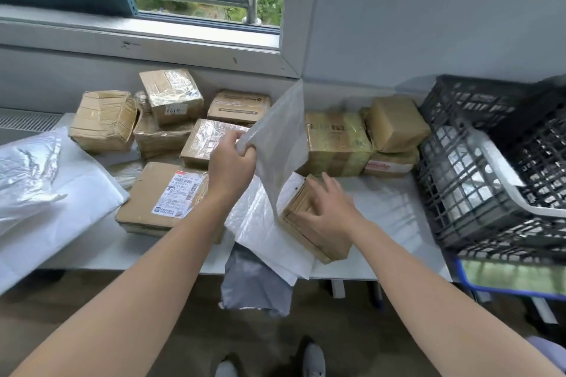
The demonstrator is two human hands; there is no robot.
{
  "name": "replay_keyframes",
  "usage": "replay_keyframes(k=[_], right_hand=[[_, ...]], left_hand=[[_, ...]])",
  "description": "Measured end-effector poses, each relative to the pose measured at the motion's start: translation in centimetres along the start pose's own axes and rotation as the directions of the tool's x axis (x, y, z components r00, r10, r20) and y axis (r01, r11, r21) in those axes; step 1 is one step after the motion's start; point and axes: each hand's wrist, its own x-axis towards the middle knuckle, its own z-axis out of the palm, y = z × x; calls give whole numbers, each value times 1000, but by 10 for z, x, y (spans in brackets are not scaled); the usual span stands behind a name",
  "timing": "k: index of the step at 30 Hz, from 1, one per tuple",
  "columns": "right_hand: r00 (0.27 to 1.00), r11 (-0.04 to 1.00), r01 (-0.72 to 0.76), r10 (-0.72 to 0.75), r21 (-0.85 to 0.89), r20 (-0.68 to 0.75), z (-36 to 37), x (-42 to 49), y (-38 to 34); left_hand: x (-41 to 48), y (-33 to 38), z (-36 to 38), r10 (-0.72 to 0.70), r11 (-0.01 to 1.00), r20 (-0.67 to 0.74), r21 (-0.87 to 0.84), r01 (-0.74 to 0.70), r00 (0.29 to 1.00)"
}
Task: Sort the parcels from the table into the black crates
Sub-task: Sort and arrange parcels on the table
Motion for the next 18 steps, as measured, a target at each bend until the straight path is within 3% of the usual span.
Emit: replay_keyframes(k=[3,6,10,15,18], right_hand=[[984,919,163,-124,359,-130,-30,-4,-33],[956,881,269,-197,390,-216,-50,-6,-60],[879,820,328,-84,469,-469,-76,-14,-61],[873,703,379,-56,602,-485,-126,-25,-34],[830,646,397,52,652,-556,-156,-25,-25]], left_hand=[[-9,25,18,51,997,42,-60,-49,998],[-12,53,31,73,983,73,-174,-60,995],[-8,78,36,44,927,203,-374,36,978],[1,81,26,183,976,92,-134,-170,979],[11,78,21,120,992,42,-52,-118,992]])
